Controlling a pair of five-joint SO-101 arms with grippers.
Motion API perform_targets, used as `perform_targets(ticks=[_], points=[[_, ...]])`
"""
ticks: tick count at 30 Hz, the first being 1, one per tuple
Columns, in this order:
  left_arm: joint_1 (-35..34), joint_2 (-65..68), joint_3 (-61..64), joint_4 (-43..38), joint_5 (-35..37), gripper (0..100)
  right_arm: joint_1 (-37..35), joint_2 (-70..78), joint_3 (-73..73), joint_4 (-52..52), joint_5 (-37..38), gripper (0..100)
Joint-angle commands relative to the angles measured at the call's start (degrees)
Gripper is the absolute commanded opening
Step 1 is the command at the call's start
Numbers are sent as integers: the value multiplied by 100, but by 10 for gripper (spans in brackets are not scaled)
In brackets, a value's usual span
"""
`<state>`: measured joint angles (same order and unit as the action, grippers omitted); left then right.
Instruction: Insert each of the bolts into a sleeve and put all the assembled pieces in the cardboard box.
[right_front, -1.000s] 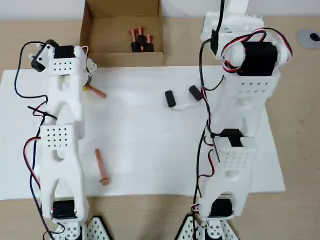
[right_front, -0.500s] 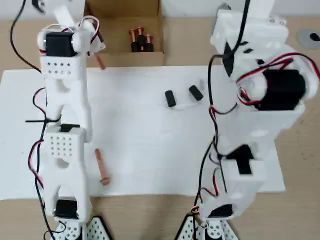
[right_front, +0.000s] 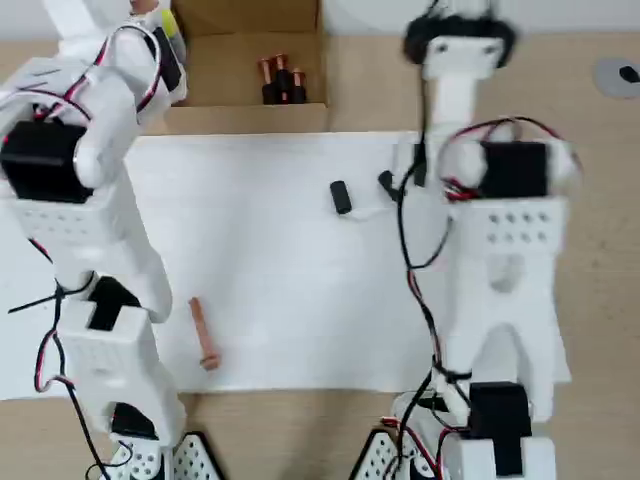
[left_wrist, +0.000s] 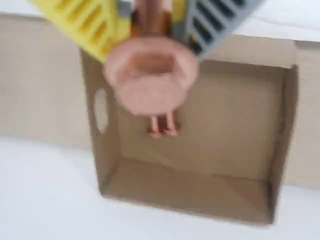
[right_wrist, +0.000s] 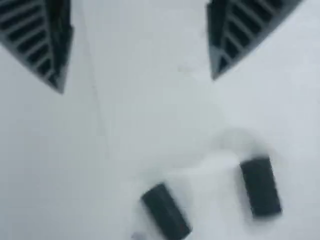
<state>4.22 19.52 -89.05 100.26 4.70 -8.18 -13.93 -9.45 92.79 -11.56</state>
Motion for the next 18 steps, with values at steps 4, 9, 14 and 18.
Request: perform_targets(ticks=[4, 9, 14, 18], points=[[167, -1411, 2163, 35, -308, 2, -400, 822, 127, -290, 193, 228], [316, -2923, 4422, 18, -308, 2, -418, 1912, -708, 18, 193, 228], [273, -4189, 5811, 9, -308, 5, -418, 3090, -1947, 519, 193, 228], [264, -4884, 6418, 9, -334, 5, -549, 3890, -2844, 897, 193, 228]])
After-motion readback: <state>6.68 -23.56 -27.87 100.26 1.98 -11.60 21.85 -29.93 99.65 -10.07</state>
